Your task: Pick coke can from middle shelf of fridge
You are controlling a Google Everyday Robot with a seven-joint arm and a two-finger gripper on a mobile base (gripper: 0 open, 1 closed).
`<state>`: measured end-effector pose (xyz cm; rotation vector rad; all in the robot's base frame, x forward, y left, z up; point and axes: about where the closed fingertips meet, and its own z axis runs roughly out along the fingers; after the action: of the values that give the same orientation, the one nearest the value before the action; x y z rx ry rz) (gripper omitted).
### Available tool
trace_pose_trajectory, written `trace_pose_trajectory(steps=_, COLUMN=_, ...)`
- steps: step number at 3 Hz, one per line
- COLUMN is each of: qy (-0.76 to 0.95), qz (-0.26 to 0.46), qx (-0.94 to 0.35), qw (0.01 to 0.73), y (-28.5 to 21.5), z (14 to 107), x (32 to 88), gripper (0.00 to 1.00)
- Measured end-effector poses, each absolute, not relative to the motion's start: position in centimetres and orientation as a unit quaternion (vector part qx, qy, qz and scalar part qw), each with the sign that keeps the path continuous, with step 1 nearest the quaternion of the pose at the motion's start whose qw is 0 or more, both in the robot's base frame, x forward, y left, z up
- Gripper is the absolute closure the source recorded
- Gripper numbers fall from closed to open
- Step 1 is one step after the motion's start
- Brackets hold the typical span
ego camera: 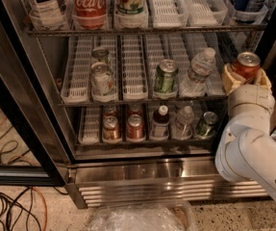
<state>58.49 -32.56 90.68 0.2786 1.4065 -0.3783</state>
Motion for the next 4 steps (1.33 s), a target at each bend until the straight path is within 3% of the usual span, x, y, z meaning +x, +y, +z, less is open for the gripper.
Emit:
trace_pose_trajectory(steps=2, qy=0.66, qz=-0.148, qx=0.12, qw=0.727, y=-29.6, z=88.4, x=54.9, gripper=1.0)
trace_pose_trajectory(steps=4, qy=0.676, qz=-0.119, qx=0.032, qw=0.726, y=-24.6, z=87.1, x=51.3, gripper=1.0)
